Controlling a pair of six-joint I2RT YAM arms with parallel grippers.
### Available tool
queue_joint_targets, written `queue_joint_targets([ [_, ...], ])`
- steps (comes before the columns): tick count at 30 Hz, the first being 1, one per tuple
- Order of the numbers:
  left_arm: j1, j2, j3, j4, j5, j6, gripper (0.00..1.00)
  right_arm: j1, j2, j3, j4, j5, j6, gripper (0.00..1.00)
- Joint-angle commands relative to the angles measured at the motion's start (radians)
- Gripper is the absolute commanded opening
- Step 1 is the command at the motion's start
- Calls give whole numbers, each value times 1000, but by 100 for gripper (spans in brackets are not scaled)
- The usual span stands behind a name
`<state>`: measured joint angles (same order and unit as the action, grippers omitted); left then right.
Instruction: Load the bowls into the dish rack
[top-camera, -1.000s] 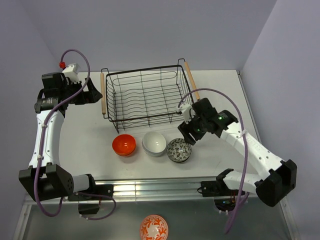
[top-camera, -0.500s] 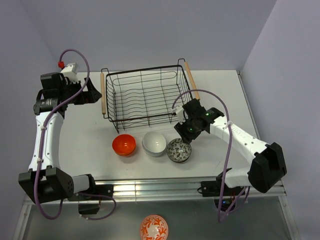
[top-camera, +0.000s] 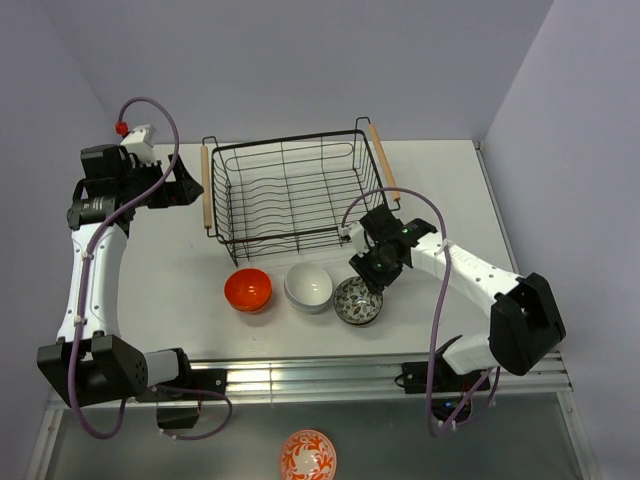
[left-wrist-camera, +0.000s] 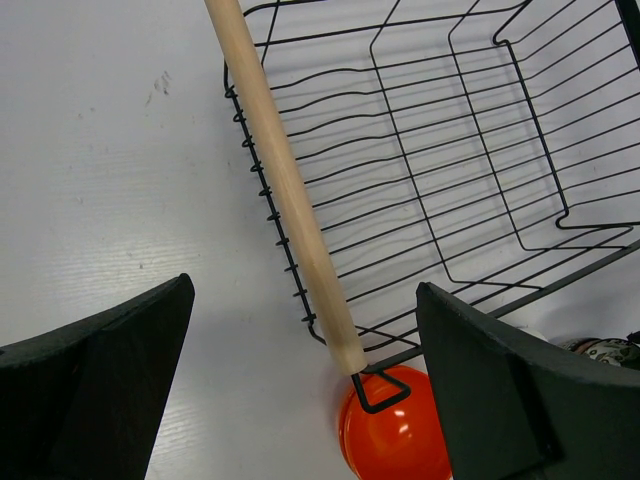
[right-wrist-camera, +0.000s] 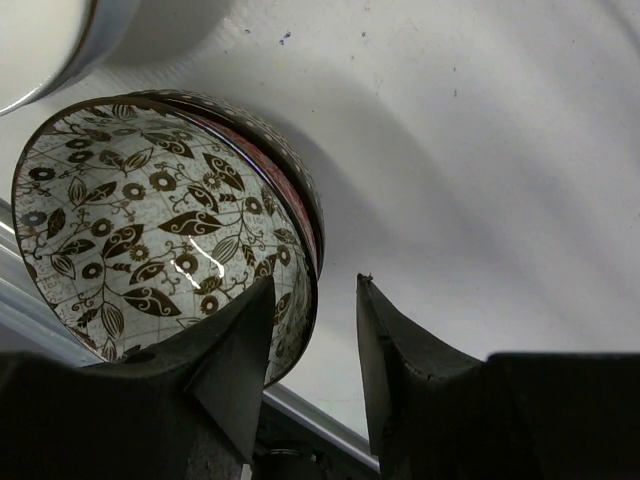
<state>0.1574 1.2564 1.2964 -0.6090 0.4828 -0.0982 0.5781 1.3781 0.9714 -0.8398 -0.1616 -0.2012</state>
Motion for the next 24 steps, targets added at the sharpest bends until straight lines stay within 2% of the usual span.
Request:
queue_joint_targets([
  [1,-2,-31,6,37,2,-3,100,11,1,-8,36,17,13,45],
  [8,-2,-34,1,34,-9,2,100,19,15,-5,31,22,17,33],
  [11,-1,-31,-2,38,-13,-3,100,20,12,-2,24,17,22,19],
  [12,-2,-29,-2,40,-15,-8,100,20,12,1,18,10,26,7],
  [13,-2,-29,-2,38,-16,-8,100,20,9,3,15,7,35,1],
  [24,-1,-26,29,14,8,8,100,19,-85,75,-31,-64,33,0],
])
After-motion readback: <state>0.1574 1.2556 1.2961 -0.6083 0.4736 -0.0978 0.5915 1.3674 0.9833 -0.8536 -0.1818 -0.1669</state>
